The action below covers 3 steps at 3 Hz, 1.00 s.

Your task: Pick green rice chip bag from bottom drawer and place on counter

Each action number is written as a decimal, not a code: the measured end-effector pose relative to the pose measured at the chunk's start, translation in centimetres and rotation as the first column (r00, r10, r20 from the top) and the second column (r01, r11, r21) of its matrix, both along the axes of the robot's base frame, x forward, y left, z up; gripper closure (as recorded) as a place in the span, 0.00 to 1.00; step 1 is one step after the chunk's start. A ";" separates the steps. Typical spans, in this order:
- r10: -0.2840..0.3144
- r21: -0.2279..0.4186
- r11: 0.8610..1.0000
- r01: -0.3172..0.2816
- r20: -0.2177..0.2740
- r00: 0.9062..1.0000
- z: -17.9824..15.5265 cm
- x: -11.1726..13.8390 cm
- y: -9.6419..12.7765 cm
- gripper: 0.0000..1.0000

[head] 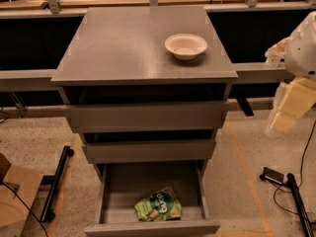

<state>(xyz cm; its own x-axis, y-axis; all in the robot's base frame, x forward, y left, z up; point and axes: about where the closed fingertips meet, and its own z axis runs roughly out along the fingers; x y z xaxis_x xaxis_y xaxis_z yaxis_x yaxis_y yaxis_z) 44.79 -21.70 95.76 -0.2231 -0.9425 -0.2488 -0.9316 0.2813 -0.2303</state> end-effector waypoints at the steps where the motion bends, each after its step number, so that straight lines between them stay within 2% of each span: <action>1: 0.015 0.072 0.997 -0.014 -0.009 1.000 -4.2 1.5 0.1 0.00; 2: 0.054 0.103 0.994 -0.046 -0.079 0.995 -9.1 3.7 0.8 0.00; 3: 0.054 0.104 0.994 -0.046 -0.079 0.995 -9.1 3.7 0.8 0.00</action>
Offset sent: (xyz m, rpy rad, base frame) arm 0.0532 0.0168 -0.1395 0.1207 0.1831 0.1011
